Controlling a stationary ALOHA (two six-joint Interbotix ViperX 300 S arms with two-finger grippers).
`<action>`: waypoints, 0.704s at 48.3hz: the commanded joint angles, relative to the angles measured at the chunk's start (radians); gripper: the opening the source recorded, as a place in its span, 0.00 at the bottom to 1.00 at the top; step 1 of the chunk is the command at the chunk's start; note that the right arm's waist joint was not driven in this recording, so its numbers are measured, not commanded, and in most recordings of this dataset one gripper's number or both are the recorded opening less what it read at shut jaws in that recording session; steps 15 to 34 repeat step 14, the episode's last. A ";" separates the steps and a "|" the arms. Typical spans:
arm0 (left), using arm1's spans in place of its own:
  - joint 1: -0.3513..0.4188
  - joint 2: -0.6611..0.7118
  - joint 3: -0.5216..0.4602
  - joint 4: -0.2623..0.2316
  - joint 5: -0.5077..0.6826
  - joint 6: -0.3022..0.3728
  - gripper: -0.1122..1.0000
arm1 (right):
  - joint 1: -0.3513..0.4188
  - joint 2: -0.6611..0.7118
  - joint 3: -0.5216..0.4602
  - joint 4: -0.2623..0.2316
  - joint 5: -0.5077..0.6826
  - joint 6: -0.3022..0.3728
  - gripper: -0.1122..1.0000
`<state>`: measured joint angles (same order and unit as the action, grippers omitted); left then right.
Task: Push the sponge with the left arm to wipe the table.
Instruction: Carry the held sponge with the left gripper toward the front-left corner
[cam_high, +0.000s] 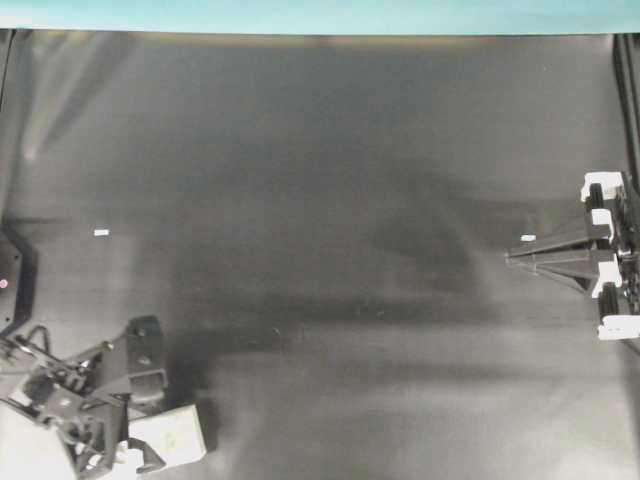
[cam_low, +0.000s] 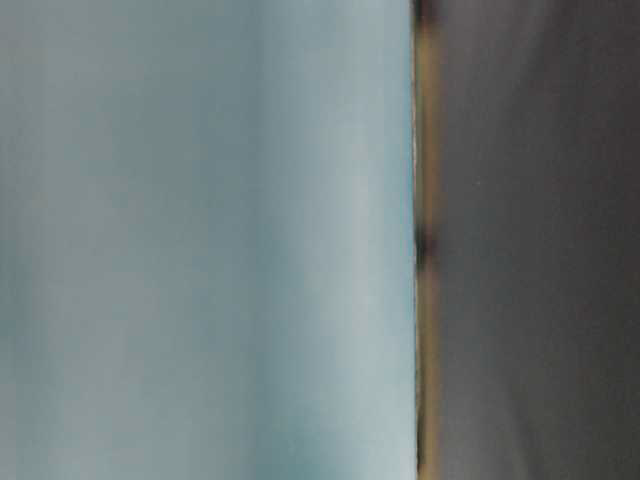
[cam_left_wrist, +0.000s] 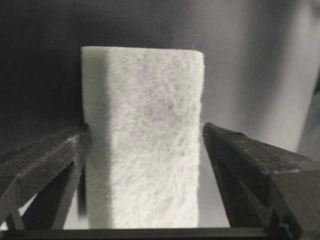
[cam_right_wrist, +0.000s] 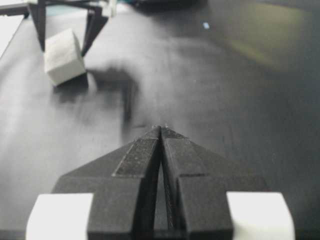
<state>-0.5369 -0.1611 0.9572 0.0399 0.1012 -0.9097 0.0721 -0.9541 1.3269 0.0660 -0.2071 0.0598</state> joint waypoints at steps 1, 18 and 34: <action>0.012 -0.081 -0.006 0.005 0.023 0.003 0.89 | 0.000 0.002 -0.006 -0.002 -0.008 0.006 0.09; 0.067 -0.176 0.063 0.005 0.044 0.011 0.89 | 0.000 -0.020 0.014 -0.002 0.006 0.006 0.09; 0.067 -0.176 0.063 0.005 0.044 0.011 0.89 | 0.000 -0.020 0.014 -0.002 0.006 0.006 0.09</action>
